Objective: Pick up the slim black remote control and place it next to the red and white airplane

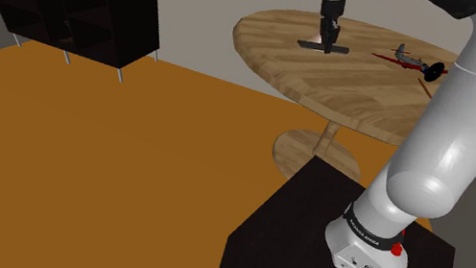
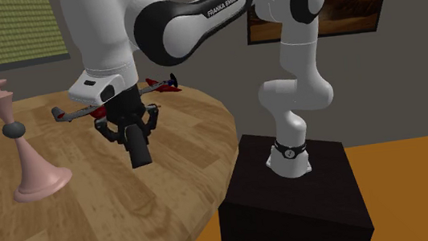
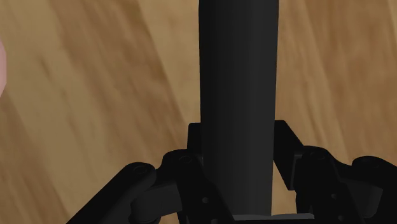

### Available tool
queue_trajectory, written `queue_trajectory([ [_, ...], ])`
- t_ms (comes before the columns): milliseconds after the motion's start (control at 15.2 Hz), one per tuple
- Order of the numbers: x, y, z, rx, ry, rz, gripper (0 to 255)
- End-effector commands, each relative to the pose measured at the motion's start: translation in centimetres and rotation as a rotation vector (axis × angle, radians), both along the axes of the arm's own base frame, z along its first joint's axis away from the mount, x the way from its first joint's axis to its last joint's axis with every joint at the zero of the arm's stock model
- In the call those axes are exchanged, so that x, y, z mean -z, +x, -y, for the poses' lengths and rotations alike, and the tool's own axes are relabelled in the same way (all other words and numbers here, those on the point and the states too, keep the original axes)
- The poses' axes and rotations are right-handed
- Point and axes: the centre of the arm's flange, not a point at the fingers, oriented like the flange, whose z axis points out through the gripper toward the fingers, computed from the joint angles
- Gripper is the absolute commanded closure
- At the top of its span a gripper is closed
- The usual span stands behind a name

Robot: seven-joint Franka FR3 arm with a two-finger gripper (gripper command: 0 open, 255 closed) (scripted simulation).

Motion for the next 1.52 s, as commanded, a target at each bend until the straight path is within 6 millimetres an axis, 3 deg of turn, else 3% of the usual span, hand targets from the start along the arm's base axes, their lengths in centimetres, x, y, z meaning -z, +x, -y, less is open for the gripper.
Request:
queue_trajectory([
  [0,-1.0,0.0,0.0,0.0,0.0,0.0,255],
  [1056,-9.1,0.0,0.0,0.0,0.0,0.0,255],
  [1452,-9.1,-7.0,3.8,0.0,0.0,0.0,255],
])
